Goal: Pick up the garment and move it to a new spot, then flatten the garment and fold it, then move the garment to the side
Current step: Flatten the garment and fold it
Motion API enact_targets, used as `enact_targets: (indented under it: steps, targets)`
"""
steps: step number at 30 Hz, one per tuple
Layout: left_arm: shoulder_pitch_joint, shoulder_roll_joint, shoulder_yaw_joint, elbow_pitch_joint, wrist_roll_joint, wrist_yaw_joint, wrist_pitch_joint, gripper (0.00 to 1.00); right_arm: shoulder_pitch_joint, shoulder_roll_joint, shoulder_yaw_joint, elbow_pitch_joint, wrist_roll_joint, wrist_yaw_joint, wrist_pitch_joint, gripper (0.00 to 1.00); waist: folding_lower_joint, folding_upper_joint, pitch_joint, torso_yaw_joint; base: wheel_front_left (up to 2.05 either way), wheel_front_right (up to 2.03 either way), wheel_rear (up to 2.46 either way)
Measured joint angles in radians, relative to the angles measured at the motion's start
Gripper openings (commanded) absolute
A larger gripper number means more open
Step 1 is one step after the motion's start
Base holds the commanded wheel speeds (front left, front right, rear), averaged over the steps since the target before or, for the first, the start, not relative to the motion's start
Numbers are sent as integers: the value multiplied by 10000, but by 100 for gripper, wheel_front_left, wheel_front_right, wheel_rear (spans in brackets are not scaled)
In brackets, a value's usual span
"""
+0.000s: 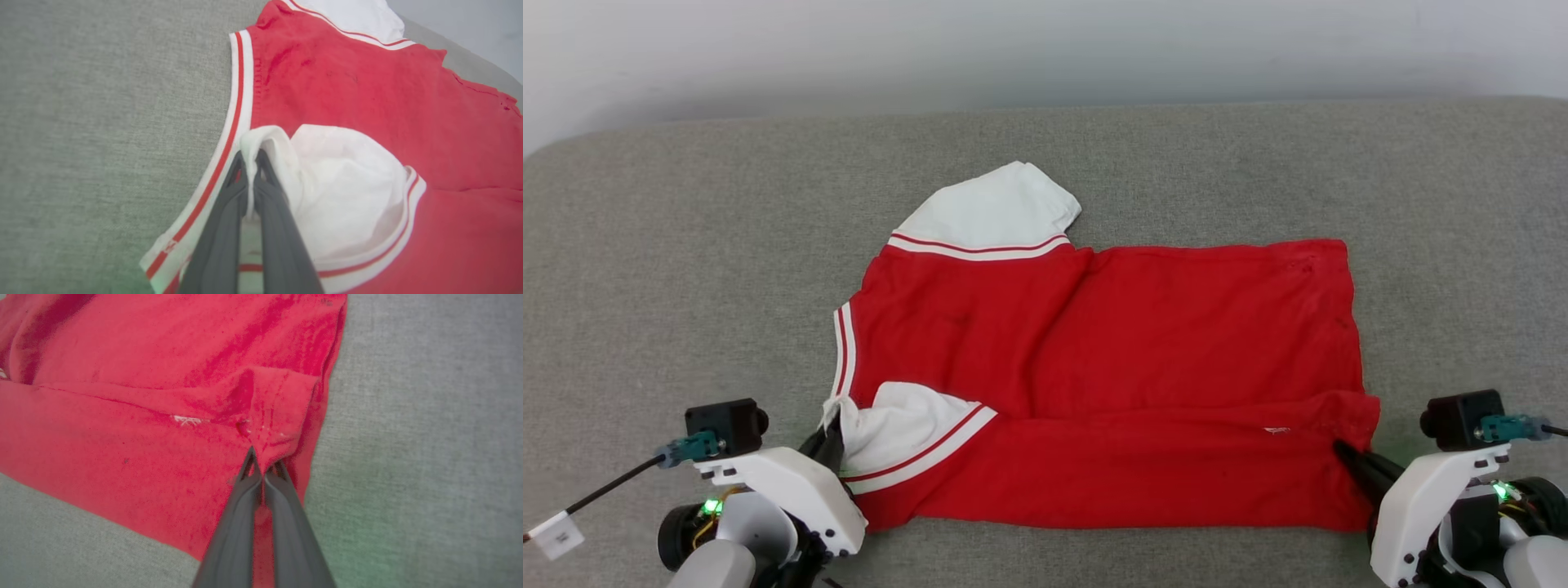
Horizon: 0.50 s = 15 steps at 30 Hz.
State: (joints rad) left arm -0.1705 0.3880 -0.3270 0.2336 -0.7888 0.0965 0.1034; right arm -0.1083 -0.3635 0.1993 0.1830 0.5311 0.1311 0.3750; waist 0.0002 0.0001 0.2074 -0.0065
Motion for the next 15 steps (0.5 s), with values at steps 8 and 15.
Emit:
enact_targets:
  steps: [8, 15]
  targets:
    - [-253, -127, 25, 1053, -359, -525, -46, 100, -127, 46, 362, 779, 182, 2, -1208, 100, -2, 0, -174, -65, 0, 0, 0]
    - [-34, 393, 167, 938, -495, -516, 259, 100, 86, 165, 86, 491, -69, 0, -2838, 100, -1, 0, -755, -164, 0, 0, 0]
